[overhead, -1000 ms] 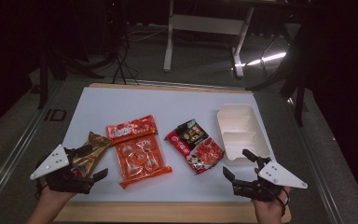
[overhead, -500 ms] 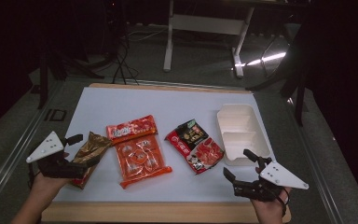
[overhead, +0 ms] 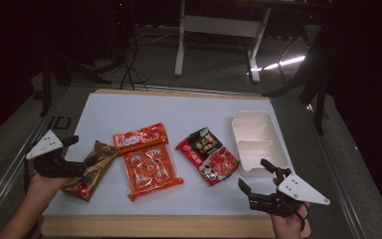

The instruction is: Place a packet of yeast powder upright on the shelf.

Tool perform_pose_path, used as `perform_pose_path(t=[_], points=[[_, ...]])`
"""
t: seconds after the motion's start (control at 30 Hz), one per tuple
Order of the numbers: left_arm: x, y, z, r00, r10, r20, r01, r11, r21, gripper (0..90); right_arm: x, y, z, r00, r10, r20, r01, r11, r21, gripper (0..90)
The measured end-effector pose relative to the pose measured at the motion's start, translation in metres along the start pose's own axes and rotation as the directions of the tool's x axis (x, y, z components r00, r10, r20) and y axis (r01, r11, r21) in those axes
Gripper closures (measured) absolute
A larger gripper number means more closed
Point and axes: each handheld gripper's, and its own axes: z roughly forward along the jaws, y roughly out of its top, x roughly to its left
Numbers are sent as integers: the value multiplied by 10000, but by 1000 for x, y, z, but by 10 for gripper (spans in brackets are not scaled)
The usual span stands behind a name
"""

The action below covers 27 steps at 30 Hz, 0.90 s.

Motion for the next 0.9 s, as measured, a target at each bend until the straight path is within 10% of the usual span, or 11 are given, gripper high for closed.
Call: perform_pose_path(t=[0.37, 0.9], points=[[27, -8, 23, 9980, -407, -484, 442, 9963, 731, 64, 2, -4, 7, 9948, -529, -869, 524, 9986, -81, 174], [53, -31, 61, 9923, -981, -761, 1128, 9685, 2221, 173, 7, 0, 2, 9991, -126, -415, 129, 9999, 61, 106]])
